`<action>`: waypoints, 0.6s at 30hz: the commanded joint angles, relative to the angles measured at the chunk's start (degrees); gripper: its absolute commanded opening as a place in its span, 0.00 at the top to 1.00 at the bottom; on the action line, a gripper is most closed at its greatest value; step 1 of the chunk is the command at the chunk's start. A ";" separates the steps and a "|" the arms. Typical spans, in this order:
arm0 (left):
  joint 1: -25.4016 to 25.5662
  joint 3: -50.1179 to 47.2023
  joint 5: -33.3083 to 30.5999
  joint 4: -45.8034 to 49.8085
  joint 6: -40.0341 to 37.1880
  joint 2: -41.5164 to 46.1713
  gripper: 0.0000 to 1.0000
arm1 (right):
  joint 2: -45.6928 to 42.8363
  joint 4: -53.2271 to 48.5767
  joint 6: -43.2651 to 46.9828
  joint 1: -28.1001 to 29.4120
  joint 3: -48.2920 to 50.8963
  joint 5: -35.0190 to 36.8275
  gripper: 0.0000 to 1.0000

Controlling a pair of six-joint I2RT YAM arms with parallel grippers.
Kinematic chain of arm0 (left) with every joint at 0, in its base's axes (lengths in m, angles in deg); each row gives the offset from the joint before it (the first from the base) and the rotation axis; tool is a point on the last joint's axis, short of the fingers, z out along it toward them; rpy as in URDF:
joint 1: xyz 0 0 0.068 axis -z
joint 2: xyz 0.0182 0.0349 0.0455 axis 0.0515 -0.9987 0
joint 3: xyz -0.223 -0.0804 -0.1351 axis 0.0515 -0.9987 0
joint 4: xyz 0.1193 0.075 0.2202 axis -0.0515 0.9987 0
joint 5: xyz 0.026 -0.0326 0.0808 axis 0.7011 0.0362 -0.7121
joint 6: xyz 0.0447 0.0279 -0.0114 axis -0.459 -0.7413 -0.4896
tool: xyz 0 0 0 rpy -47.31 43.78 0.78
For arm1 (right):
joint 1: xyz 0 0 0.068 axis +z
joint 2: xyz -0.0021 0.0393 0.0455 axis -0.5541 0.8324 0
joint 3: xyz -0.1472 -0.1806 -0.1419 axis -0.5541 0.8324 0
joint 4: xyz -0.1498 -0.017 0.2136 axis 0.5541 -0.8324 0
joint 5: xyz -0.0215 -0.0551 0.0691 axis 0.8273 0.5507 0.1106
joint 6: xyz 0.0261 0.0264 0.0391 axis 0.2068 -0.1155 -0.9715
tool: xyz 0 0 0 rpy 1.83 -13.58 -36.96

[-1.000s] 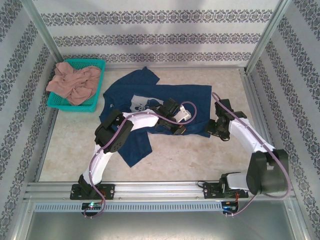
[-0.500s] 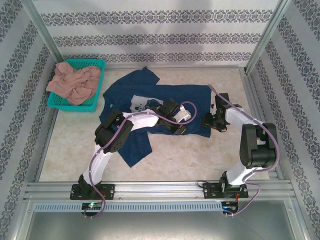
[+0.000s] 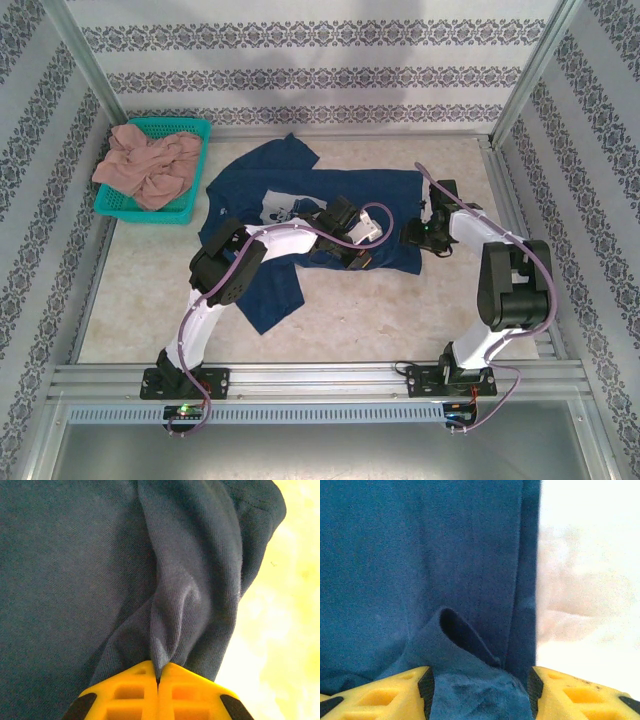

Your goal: Fold the inside-out t-shirt

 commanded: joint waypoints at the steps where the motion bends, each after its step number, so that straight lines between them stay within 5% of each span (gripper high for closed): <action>1: -0.76 -0.48 -1.12 5.83 0.02 -1.13 1.00 | -6.92 -3.44 -5.39 -0.34 0.96 3.09 0.44; 9: -0.76 -0.23 -0.53 5.60 0.14 -1.38 1.00 | -7.08 3.49 -20.06 1.73 6.89 -1.32 0.47; 18: -0.75 -0.36 -0.38 5.31 0.03 -1.23 1.00 | 0.57 7.75 -25.26 1.80 4.10 -0.17 0.49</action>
